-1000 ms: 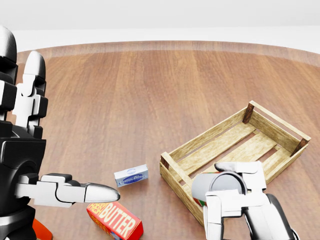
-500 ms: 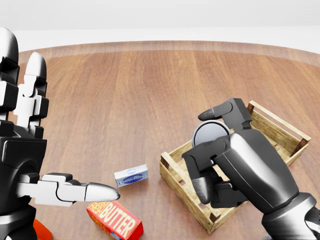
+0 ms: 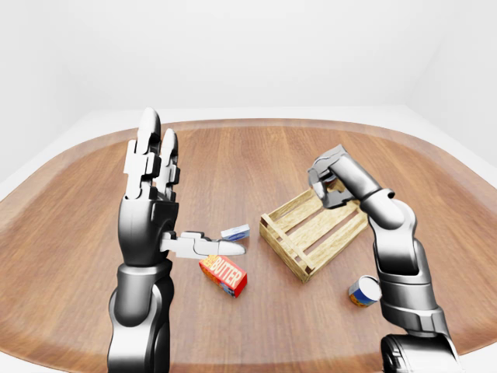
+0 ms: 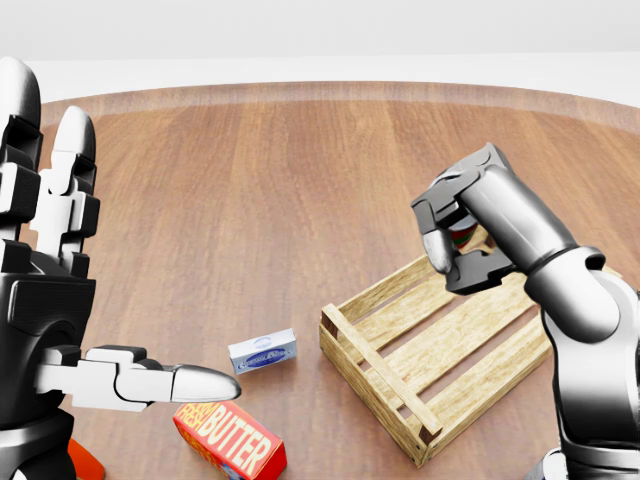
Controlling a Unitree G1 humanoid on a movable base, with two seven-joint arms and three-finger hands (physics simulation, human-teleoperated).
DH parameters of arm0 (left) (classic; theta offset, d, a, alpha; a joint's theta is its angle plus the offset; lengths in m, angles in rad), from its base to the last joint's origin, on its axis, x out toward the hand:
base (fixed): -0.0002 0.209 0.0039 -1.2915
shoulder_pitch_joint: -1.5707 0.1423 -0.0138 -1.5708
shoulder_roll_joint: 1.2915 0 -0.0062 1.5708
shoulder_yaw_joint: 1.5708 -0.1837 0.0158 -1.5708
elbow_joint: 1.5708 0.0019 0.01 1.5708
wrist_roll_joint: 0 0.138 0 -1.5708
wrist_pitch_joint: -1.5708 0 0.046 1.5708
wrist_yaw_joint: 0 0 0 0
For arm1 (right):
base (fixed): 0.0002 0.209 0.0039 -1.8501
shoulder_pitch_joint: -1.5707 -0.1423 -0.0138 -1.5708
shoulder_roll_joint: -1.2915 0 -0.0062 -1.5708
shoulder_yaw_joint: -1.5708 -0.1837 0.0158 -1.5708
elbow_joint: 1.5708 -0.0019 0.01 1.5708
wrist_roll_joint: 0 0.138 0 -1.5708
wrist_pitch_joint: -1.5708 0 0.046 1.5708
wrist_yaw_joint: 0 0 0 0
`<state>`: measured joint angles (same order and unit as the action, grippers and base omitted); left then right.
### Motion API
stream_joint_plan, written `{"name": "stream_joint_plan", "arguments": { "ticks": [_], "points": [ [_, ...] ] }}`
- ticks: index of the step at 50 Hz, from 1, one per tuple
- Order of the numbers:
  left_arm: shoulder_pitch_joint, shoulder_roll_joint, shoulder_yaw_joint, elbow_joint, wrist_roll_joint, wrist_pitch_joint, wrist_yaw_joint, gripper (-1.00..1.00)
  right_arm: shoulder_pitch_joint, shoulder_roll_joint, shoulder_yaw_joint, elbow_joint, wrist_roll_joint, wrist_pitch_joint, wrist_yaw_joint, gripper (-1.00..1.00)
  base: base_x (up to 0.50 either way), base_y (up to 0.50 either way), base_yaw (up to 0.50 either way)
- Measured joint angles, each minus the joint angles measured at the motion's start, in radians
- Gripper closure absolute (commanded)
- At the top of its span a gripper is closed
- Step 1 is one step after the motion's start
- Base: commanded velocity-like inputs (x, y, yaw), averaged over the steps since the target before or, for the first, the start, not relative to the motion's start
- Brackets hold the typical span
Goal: Pick up the tomato sauce, and put it in the wooden tray.
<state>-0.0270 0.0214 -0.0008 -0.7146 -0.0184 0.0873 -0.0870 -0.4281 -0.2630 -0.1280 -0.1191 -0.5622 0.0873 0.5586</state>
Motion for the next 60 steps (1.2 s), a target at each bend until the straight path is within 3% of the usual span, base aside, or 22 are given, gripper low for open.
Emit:
{"name": "stream_joint_plan", "arguments": {
  "ticks": [18, 27, 41, 60],
  "points": [
    [-0.01, 0.002, 0.01, -0.005, -0.008, 0.0, 0.0, -1.0, -0.183, 0.028, -0.045, 0.602, 0.383, 0.0, -0.485, 1.0, 0.0, 0.0, 0.0],
    [-0.013, 0.004, 0.015, -0.011, -0.012, 0.0, 0.001, -1.0, -0.227, 0.022, -0.027, 0.831, 0.482, 0.0, -0.664, 1.0, 0.0, 0.0, 0.0],
    [-0.016, 0.005, 0.019, -0.012, -0.016, 0.0, 0.001, -1.0, -0.276, 0.025, 0.041, 1.028, 0.365, 0.0, -0.811, 1.0, 0.0, 0.0, 0.0],
    [-0.018, 0.006, 0.025, -0.009, -0.022, 0.0, 0.001, -1.0, -0.339, 0.063, 0.082, 1.163, 0.189, 0.0, -0.846, 1.0, 0.0, 0.0, 0.0]
  ]
}}
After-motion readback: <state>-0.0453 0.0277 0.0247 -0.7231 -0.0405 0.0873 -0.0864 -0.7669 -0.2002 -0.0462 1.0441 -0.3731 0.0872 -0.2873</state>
